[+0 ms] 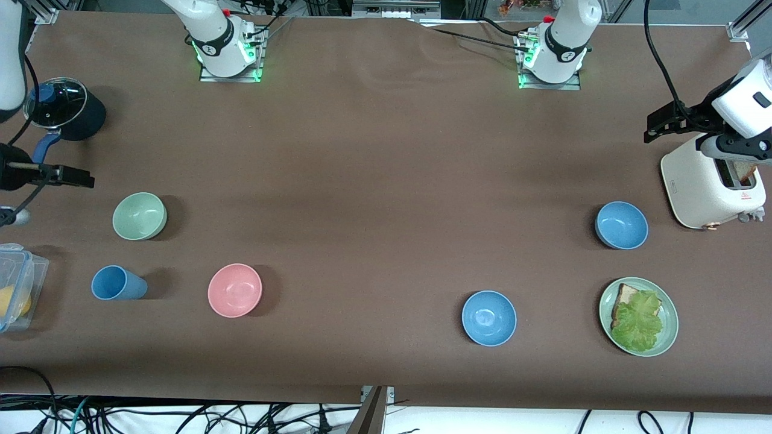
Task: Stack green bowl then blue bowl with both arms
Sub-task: 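Reach the right gripper down to the pale green bowl rim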
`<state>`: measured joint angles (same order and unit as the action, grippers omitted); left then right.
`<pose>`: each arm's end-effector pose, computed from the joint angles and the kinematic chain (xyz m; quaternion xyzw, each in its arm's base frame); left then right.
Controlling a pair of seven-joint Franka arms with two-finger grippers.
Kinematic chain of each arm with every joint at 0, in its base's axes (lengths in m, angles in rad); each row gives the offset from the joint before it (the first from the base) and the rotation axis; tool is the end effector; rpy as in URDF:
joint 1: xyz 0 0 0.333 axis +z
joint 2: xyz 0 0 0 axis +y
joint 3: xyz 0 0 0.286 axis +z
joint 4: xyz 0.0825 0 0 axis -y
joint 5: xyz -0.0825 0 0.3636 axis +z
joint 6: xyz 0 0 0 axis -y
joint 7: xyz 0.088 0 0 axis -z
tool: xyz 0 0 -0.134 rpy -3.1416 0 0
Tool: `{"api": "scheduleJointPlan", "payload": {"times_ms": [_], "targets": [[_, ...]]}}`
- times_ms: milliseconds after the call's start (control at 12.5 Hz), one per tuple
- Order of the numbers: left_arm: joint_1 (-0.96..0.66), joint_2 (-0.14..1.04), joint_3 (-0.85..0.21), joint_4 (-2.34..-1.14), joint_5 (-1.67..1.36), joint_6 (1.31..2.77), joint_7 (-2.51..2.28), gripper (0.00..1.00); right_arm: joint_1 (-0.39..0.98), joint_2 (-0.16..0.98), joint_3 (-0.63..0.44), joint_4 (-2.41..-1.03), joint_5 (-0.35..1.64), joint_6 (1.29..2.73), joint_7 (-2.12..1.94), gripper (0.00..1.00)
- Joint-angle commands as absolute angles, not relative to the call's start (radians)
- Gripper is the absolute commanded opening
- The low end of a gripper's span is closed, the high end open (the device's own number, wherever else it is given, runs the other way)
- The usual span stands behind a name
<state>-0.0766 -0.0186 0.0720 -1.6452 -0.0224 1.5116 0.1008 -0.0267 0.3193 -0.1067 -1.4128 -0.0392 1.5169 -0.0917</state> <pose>0.5168 -0.0052 0.5394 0.9969 -0.0526 -0.0569 0.0146 0.5923 -0.0777 0.4532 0.9935 -0.0188 -0.1099 0.0243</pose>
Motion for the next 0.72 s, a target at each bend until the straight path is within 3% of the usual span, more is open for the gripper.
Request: {"api": "scheduleJointPlan", "payload": {"times_ms": [0,641], "targets": [[-0.069,-0.005,0.069,-1.621,-0.031,1.491,0.094,1.00,-0.048,0.379,-0.103,-1.410,-0.043,1.558,-0.104,1.00],[-0.038,0.015,0.078,-1.623,-0.028,1.500,0.106,1.00,-0.181,0.563,-0.101,-1.475,0.025,1.722,-0.204,1.00]]}}
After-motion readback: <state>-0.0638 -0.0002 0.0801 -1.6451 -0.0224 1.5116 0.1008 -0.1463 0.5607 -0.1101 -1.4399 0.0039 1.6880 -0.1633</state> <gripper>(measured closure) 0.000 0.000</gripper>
